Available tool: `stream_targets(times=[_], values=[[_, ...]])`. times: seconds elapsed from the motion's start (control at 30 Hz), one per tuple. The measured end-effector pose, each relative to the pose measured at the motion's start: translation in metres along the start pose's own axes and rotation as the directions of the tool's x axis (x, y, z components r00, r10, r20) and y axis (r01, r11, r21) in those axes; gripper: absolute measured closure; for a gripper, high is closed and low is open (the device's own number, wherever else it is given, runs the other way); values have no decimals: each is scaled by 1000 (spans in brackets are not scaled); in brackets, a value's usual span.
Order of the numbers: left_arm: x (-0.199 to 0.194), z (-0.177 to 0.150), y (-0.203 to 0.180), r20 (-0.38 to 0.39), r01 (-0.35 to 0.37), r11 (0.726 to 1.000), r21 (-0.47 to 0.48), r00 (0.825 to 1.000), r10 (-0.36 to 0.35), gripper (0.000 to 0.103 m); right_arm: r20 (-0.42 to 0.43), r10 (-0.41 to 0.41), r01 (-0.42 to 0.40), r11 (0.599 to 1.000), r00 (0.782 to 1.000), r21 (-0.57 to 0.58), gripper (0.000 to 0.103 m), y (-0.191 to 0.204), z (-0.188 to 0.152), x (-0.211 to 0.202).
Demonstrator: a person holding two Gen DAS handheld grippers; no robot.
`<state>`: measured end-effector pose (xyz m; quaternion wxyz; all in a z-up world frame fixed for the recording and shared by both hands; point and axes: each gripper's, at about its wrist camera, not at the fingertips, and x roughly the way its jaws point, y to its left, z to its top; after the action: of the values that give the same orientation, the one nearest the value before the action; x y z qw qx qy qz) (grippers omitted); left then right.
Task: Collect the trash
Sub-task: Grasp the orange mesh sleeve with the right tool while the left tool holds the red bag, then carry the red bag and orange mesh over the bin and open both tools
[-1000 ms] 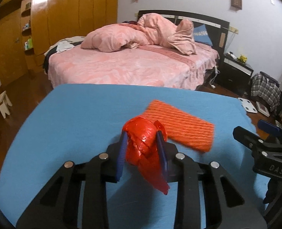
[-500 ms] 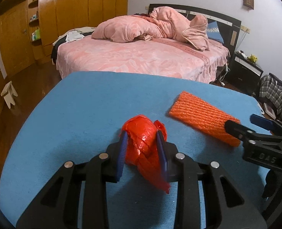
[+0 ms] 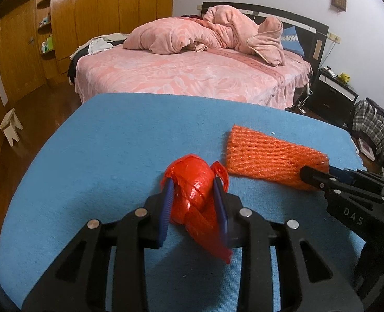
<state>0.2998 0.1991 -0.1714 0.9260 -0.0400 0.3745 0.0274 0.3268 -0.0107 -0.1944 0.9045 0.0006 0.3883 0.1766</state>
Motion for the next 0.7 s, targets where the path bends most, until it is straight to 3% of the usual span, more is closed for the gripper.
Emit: stream_targets(times=[0.7], values=[[-11,-6,-19,16,8,998,60,1000,-9,76,79,-62,52,991,995,127,83,-41,-11,-64]])
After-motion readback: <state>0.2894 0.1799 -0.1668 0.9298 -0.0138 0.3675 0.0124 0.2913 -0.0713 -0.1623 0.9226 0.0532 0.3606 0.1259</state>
